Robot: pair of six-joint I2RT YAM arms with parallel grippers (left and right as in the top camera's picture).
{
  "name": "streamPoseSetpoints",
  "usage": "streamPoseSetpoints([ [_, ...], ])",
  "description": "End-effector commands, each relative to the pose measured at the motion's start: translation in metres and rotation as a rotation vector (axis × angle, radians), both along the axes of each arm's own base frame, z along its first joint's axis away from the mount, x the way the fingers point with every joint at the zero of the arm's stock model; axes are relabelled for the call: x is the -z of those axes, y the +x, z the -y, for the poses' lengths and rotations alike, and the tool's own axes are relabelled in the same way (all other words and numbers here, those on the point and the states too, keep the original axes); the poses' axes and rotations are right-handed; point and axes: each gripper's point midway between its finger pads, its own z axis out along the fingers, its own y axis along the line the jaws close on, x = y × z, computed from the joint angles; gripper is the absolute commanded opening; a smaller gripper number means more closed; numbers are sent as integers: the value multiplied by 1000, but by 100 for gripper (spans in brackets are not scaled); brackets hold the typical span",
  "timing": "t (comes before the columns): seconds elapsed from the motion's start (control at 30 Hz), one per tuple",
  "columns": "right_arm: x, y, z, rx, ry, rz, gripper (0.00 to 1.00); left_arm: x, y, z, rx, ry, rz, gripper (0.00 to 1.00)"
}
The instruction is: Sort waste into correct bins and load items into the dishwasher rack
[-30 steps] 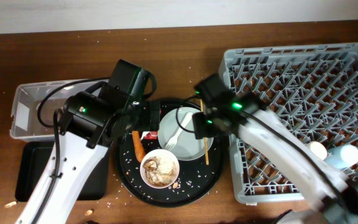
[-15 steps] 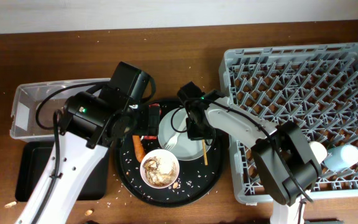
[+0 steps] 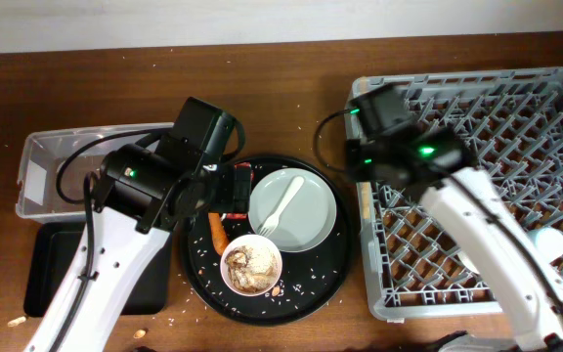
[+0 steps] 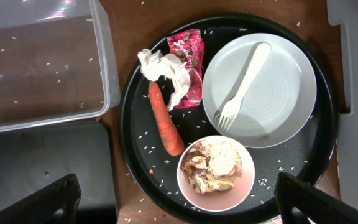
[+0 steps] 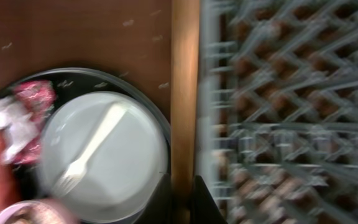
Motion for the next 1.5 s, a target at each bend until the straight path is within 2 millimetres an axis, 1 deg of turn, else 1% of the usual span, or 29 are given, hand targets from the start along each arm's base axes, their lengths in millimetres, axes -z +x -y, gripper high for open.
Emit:
streamPoseSetpoints([
  [0.0,41,4,30,-54,-126,-106,4,-8,0,-3,-8,-2,28,99],
  [0.03,56,4,34,-43,-136,-146,4,-8,0,-3,-9,-2,29,99],
  [0.13,90,7,37,-51,-171,-242,6,-8,0,-3,-9,-2,29,99],
  [0.17,94,8,38,-50,-179,-251,19,-8,0,-3,-9,-2,29,99],
  [0.23,94,10,38,-49,-178,-245,37,-8,0,-3,-8,-2,28,99],
  [0.27,89,11,36,-52,-171,-234,40,-8,0,-3,-9,-2,29,99],
  [0.33,67,10,16,-94,-84,-197,43,-8,0,-3,-8,-2,28,99],
  [0.37,49,5,-9,-152,12,-168,44,-8,0,-3,-8,-2,28,99],
  [0.43,36,-5,-35,-155,108,-156,44,-8,0,-3,-9,-2,29,99],
  [0.47,34,-14,-54,-143,156,-172,43,-8,0,-3,-8,-2,28,99],
  [0.5,37,-19,-67,-122,174,-190,43,-8,0,-3,-8,-2,28,99],
  [0.53,44,-24,-83,-121,185,-204,43,-8,0,-3,-8,-2,28,99],
  [0.57,52,-27,-94,-99,189,-215,44,-8,0,-3,-8,-2,28,99],
  [0.67,89,-24,-114,70,181,-249,44,-8,0,-3,-9,-2,29,99],
  [0.73,116,-18,-133,94,210,-286,44,-8,0,-3,-8,-2,28,99],
  [0.77,125,-16,-138,86,216,-297,44,-8,0,-3,-8,-2,28,99],
  [0.8,138,-15,-141,95,215,-320,44,-8,0,-3,-8,-2,29,99],
  [0.9,171,-17,-142,155,195,-389,44,-8,0,-3,-8,-2,28,99],
  [0.97,185,-14,-152,127,220,-406,44,-8,0,-3,-8,-2,29,99],
  [1.07,198,-14,-153,134,212,-418,43,-8,0,-3,-8,-2,29,99],
  [1.2,208,-16,-150,141,191,-437,29,-8,0,-3,-9,-2,29,99],
  [1.23,208,-16,-149,143,186,-436,21,-8,0,-3,-8,-2,29,99],
  [1.27,208,-16,-148,144,181,-435,18,-8,0,-3,-8,-2,29,99],
  [1.33,208,-16,-147,141,177,-434,14,-8,0,-3,-9,-2,29,99],
  [1.37,208,-16,-147,123,174,-430,9,-8,0,-3,-9,-2,29,99],
  [1.47,205,-13,-143,126,153,-414,4,-8,0,-3,-9,-2,29,99],
])
